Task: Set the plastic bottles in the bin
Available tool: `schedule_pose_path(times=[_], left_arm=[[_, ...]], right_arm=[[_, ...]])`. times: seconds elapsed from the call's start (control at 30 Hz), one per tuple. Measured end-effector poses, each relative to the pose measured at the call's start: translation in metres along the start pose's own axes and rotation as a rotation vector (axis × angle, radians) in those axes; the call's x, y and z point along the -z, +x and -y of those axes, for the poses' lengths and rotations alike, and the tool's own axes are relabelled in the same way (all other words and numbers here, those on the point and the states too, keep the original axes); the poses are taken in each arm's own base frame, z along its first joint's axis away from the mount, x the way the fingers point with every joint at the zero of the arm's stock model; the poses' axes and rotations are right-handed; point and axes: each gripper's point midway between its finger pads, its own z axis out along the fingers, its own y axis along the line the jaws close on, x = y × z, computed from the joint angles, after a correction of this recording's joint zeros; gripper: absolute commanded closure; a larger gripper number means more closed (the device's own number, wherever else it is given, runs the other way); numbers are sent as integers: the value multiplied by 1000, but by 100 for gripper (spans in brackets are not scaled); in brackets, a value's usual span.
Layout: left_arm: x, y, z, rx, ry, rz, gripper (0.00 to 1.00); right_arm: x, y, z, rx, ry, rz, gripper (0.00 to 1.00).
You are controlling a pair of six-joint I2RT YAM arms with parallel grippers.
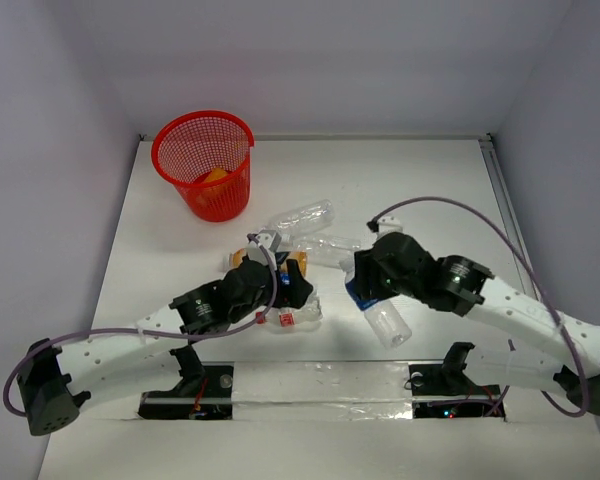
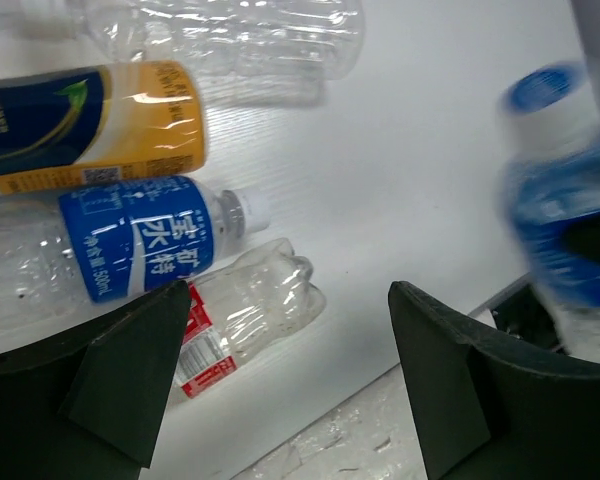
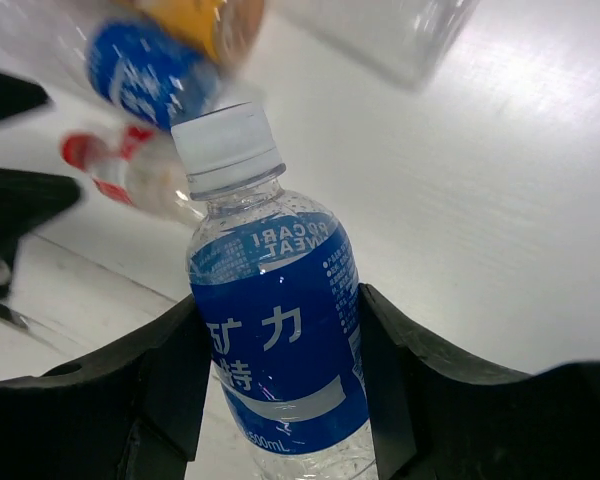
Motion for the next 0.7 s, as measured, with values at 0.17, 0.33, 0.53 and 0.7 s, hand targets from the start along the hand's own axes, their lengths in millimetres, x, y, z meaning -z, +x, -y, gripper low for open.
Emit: schedule_pose_path(times=[0.17,0.33,0.53,0.7], left_arm=[[4,8,-22,64,-56,41,26],[32,-10,-32,192,-23,187,36],[55,-27,-34,303,22,289,38],[47,-5,-46,320,-23,229,35]], right_arm=[[56,-88,-6,-63,14,259,59],[84,-183,-6,-112,29,514,59],[80,-297,-76,-110,-157,759,58],[50,-380,-150,-136,-369,902,57]])
